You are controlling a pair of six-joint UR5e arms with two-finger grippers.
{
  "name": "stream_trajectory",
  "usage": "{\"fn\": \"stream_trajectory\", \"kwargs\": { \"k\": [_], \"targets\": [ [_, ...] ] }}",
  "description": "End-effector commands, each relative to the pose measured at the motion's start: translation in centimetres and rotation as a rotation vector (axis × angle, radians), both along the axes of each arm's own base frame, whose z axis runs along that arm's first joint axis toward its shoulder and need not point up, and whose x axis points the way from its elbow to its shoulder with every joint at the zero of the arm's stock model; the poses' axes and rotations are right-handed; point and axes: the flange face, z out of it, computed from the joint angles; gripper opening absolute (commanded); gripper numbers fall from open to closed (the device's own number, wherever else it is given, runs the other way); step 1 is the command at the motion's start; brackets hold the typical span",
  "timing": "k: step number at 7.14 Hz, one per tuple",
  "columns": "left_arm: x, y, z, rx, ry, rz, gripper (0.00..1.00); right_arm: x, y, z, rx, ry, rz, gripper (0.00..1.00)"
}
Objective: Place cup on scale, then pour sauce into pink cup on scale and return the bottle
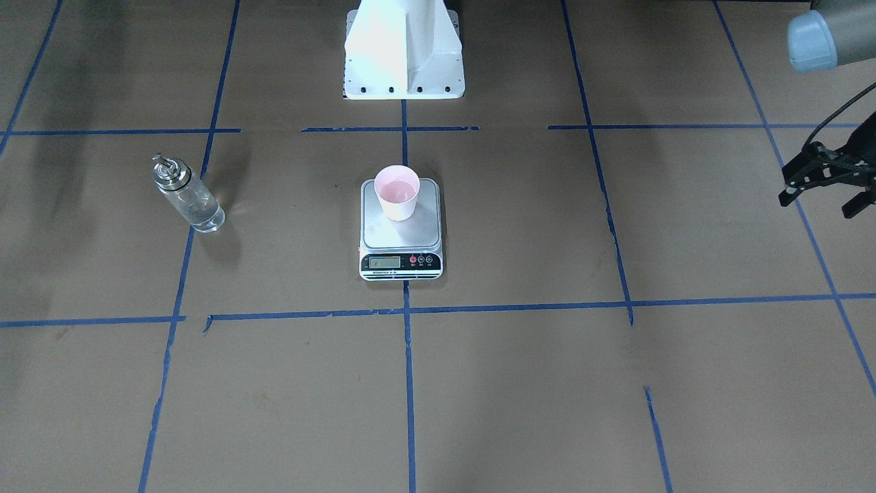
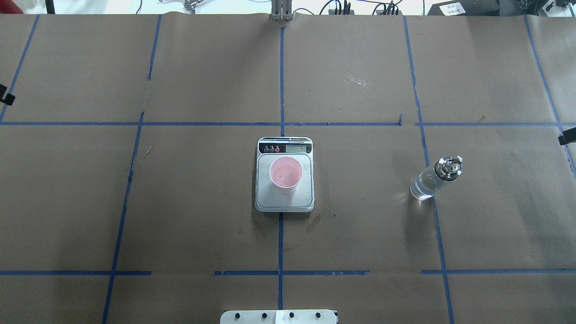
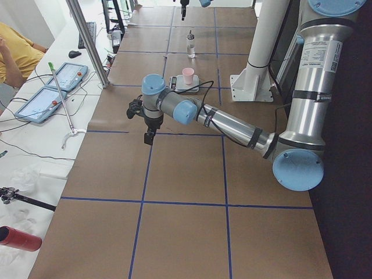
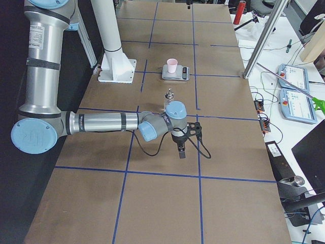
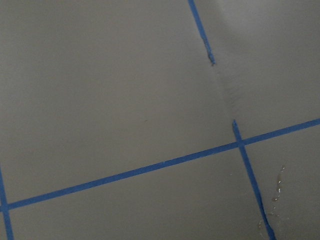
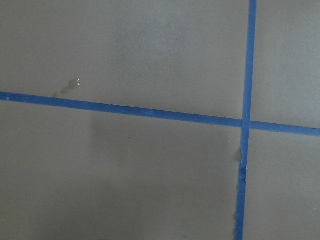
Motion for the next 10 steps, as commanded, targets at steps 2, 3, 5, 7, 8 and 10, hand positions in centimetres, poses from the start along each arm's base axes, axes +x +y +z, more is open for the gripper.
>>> {"fn": "stream_trajectory", "kwargs": {
  "k": [2, 3, 5, 7, 8, 10],
  "targets": [
    [-4.5, 4.2, 10.0, -0.168, 0.001, 0.029, 1.00, 6.4, -5.5, -4.5, -0.006, 0.006, -0.113, 1.00],
    [-4.4, 5.1, 12.7, -0.220, 0.019, 0.036, 1.00, 6.4, -5.5, -4.5, -0.007, 0.005, -0.114, 1.00],
    [-5.9, 4.1, 10.1, -0.171, 0.031, 0.000, 1.00, 6.6, -4.6, -4.6, -0.003, 0.013, -0.101, 1.00],
    [-6.0, 2.7, 8.2, -0.125, 0.030, 0.001, 1.00, 6.8, -2.8, -2.3, -0.049, 0.018, -0.101, 1.00],
    [-6.4, 2.8, 8.3, -0.128, 0.029, -0.007, 1.00, 6.8, -2.4, -2.2, -0.034, 0.011, -0.102, 1.00],
    [-7.3, 3.2, 8.8, -0.134, -0.014, -0.036, 1.00, 7.0, -1.5, -1.0, -0.002, 0.015, -0.101, 1.00]
  ]
}}
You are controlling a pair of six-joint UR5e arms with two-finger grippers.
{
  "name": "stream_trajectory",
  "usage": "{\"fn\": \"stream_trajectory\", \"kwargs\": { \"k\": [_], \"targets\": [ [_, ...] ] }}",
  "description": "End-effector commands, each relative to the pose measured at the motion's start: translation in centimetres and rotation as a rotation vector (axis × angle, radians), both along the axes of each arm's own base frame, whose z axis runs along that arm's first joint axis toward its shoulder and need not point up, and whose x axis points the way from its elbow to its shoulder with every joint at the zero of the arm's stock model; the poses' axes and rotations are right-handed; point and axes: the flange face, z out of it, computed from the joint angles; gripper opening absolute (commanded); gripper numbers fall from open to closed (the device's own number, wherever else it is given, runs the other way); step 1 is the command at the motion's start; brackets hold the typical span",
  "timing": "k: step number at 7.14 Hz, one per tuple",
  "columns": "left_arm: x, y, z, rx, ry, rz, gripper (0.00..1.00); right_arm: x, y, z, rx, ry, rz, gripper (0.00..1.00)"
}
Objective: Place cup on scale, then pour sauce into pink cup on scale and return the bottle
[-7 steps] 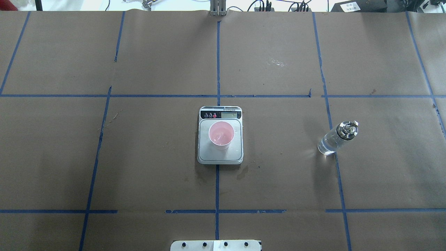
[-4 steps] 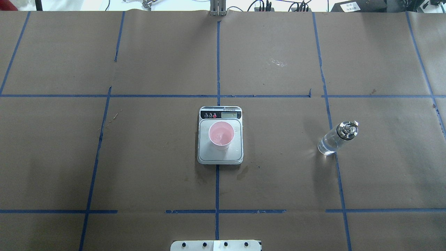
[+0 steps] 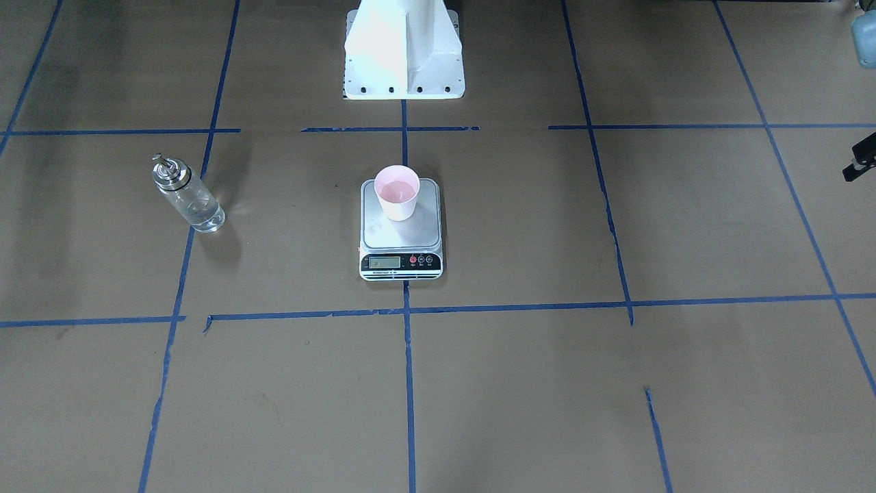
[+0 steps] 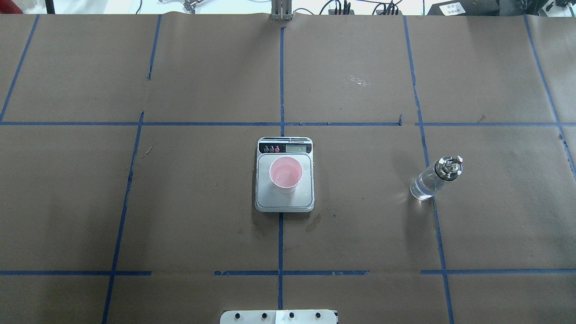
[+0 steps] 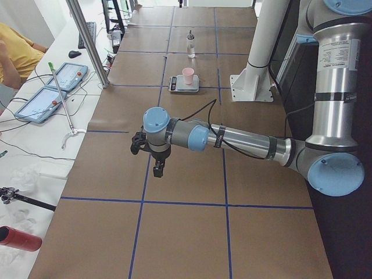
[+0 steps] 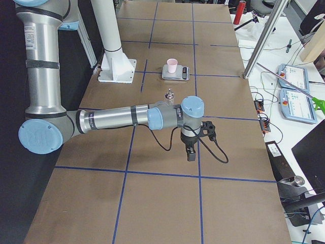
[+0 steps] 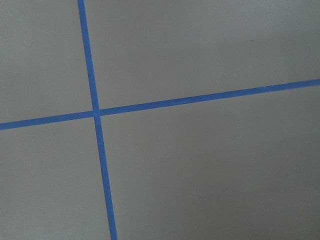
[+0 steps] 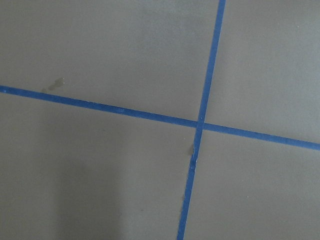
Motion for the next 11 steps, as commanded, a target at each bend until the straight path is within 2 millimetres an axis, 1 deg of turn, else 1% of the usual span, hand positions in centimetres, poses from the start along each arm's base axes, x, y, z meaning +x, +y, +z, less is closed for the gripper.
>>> {"fn": "stream_trajectory", "kwargs": {
  "k": [1, 2, 3, 4, 5, 6, 7, 8, 9, 10, 11],
  "targets": [
    [-1.9, 1.0, 1.5, -0.018, -0.036, -0.037, 1.00, 0.0, 0.4, 0.3, 0.034, -0.013, 0.001, 1.00],
    [-2.2, 1.7, 2.7, -0.036, -0.037, -0.038, 1.00, -0.2, -0.3, -0.1, 0.035, -0.014, 0.001, 1.00],
    [-4.2, 2.5, 3.3, -0.054, -0.029, -0.080, 1.00, -0.2, -0.8, -0.6, 0.012, -0.011, 0.003, 1.00],
    [-4.8, 3.1, 4.7, -0.080, -0.029, -0.092, 1.00, -0.2, -0.9, -0.7, -0.019, -0.012, 0.002, 1.00],
    [-6.5, 2.8, 4.5, -0.083, -0.028, -0.135, 1.00, -0.2, -0.8, -0.6, -0.021, -0.012, 0.002, 1.00],
    [-6.4, 2.4, 5.3, -0.102, -0.029, -0.136, 1.00, -0.1, -0.3, 0.2, -0.037, -0.011, 0.001, 1.00],
    [-6.4, 2.2, 5.7, -0.119, -0.029, -0.137, 1.00, -0.1, 0.3, 0.3, -0.043, -0.014, 0.000, 1.00],
    [-6.3, 1.4, 4.8, -0.155, -0.027, -0.184, 1.00, -0.1, 0.6, 1.1, -0.068, -0.012, 0.000, 1.00],
    [-6.2, 1.3, 4.6, -0.206, -0.031, -0.204, 1.00, -0.2, 0.6, 1.2, -0.069, -0.012, -0.001, 1.00],
    [-6.1, 1.5, 4.9, -0.237, -0.036, -0.198, 1.00, -0.1, 0.6, 1.3, -0.072, -0.010, -0.001, 1.00],
    [-6.0, 1.6, 4.4, -0.173, -0.044, -0.126, 1.00, -0.2, 0.6, 1.4, -0.072, -0.010, -0.001, 1.00]
  ]
}}
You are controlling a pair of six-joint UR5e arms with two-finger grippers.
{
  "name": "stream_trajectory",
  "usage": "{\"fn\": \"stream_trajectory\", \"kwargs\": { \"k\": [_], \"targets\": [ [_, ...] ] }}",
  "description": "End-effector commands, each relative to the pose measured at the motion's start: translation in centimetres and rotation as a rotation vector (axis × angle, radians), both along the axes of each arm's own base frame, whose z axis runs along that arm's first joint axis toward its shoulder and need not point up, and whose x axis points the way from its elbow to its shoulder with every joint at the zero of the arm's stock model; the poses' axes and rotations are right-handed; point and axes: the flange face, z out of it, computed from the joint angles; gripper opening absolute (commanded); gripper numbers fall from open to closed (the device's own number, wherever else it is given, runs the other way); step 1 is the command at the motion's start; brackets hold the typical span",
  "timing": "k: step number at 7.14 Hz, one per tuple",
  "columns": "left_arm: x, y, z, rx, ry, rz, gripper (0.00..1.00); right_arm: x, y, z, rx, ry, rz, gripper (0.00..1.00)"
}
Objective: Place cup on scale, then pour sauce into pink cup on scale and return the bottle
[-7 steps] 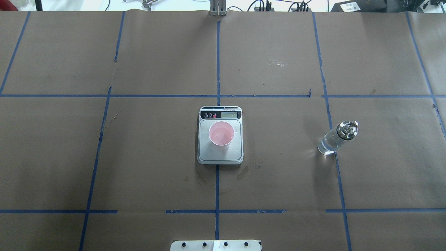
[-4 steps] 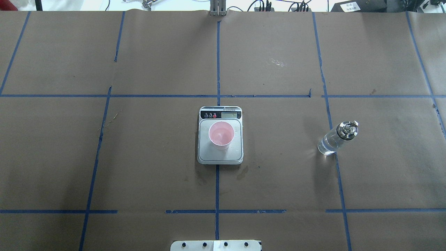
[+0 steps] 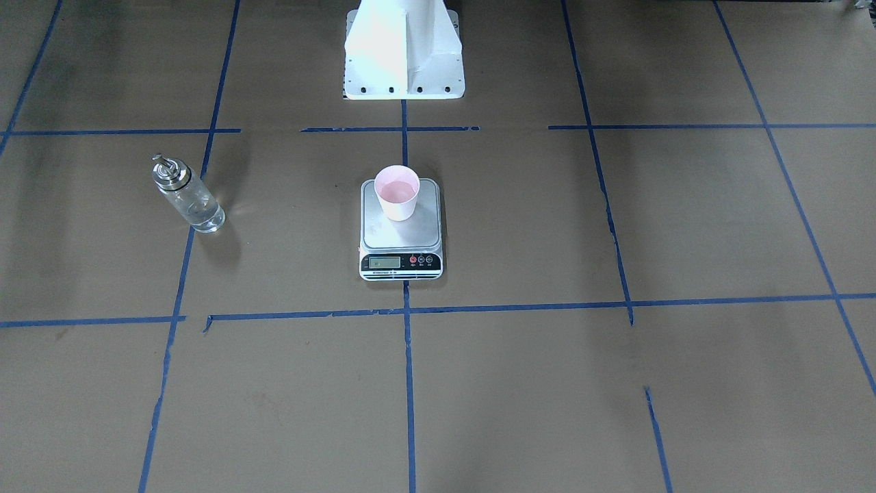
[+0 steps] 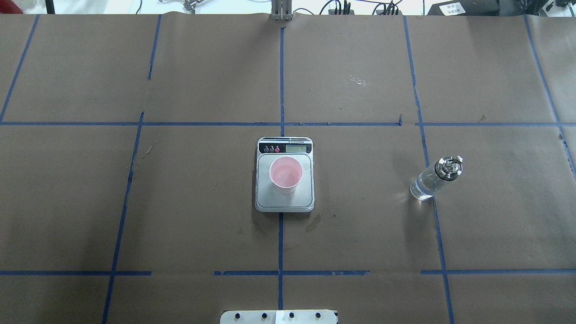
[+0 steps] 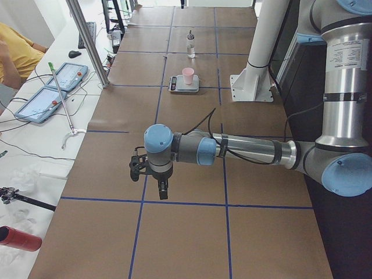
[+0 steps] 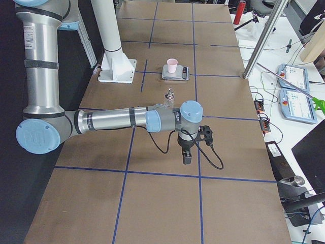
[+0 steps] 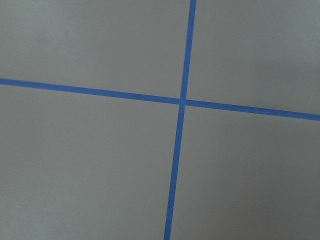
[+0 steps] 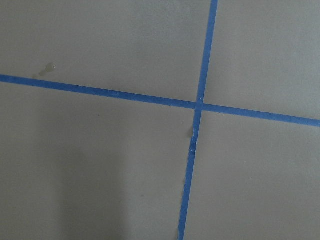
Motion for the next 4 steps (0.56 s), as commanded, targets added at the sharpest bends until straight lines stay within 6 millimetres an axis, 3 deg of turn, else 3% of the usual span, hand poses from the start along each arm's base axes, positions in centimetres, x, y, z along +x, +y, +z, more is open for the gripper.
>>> {"fn": "stream_trajectory", "kwargs": {
  "k": [1, 4],
  "targets": [
    [0.13, 0.62, 1.22, 0.064, -0.016, 0.136, 1.00, -0.01, 0.05, 0.09, -0.002, -0.001, -0.001, 1.00],
    [-0.33, 1.24, 2.08, 0.084, -0.076, 0.183, 1.00, -0.10, -0.03, 0.84, -0.004, 0.000, -0.011, 1.00]
  ]
}}
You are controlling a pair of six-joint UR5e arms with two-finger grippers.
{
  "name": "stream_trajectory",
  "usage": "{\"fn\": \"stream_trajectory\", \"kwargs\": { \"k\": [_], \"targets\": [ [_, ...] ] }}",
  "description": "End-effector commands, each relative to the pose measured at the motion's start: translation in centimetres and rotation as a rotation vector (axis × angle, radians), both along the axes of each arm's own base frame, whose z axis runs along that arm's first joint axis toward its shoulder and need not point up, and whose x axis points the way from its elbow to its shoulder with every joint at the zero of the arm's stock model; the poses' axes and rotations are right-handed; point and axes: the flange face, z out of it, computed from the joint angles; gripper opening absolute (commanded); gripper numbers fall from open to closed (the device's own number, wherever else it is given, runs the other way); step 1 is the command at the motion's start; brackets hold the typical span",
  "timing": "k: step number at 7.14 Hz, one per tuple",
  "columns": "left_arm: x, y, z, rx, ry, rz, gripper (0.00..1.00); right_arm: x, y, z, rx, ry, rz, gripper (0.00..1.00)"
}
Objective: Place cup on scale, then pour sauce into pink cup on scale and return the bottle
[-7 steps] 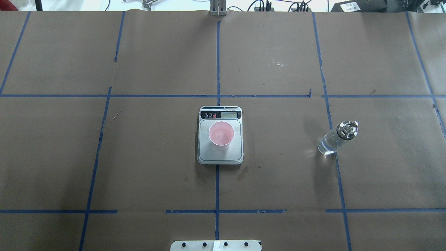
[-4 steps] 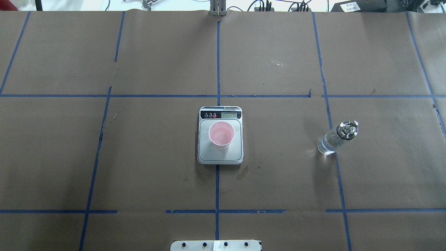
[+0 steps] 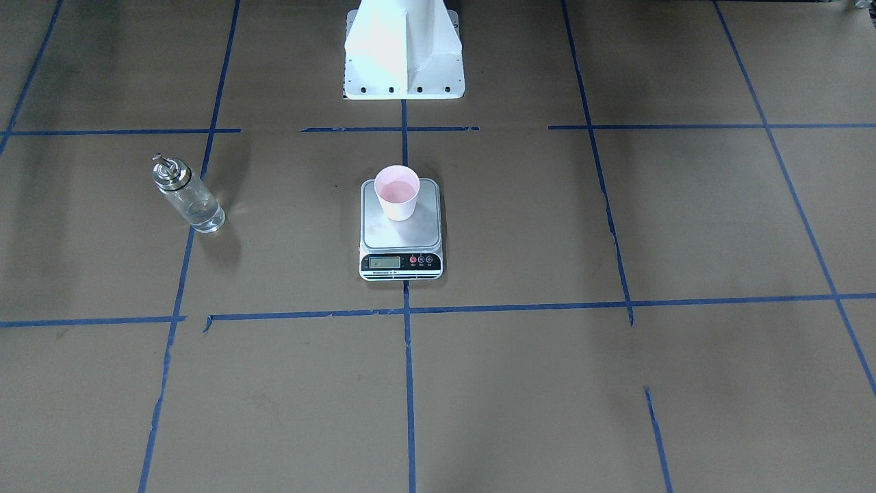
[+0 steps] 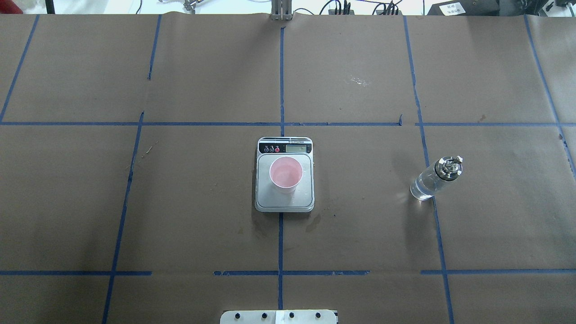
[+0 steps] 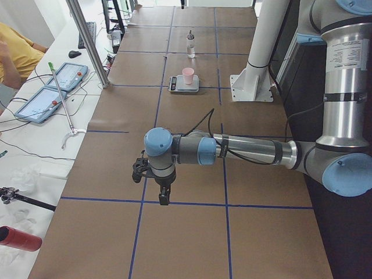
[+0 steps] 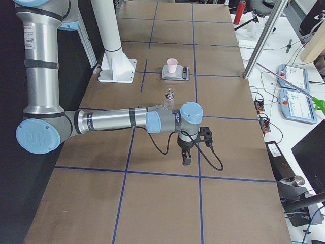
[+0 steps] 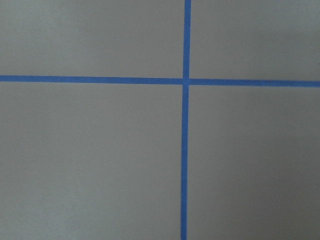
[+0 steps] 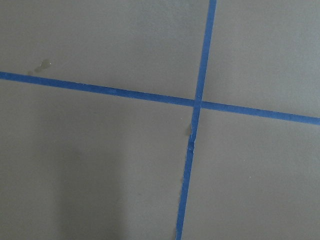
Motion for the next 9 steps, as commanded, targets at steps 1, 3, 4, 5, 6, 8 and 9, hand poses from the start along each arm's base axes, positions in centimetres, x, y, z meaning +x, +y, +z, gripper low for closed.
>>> {"fn": "stream_trajectory", "kwargs": {
  "k": [1, 3, 4, 5, 6, 8, 9],
  "targets": [
    [-0.07, 0.34, 0.63, -0.008, -0.009, 0.010, 1.00, -0.03, -0.04, 0.43, -0.002, 0.001, -0.003, 1.00],
    [-0.03, 0.35, 0.68, -0.011, -0.004, 0.009, 1.00, -0.02, 0.04, 0.38, -0.004, 0.001, -0.003, 1.00],
    [-0.01, 0.24, 0.34, -0.005, -0.001, 0.005, 1.00, -0.03, 0.05, 0.39, -0.006, 0.000, -0.003, 1.00],
    [0.03, 0.14, 0.34, -0.003, 0.003, 0.004, 1.00, -0.03, 0.04, 0.16, 0.000, -0.001, -0.004, 1.00],
    [0.02, 0.14, 0.35, -0.003, 0.002, 0.004, 1.00, 0.05, 0.10, 0.07, 0.002, -0.001, -0.002, 1.00],
    [0.10, 0.13, 0.34, -0.003, 0.003, 0.006, 1.00, 0.09, 0.36, -0.20, 0.006, 0.000, -0.003, 1.00],
    [0.02, 0.08, 0.49, -0.004, 0.002, 0.004, 1.00, 0.14, 0.76, 0.23, -0.003, 0.001, -0.003, 1.00]
  ]
}}
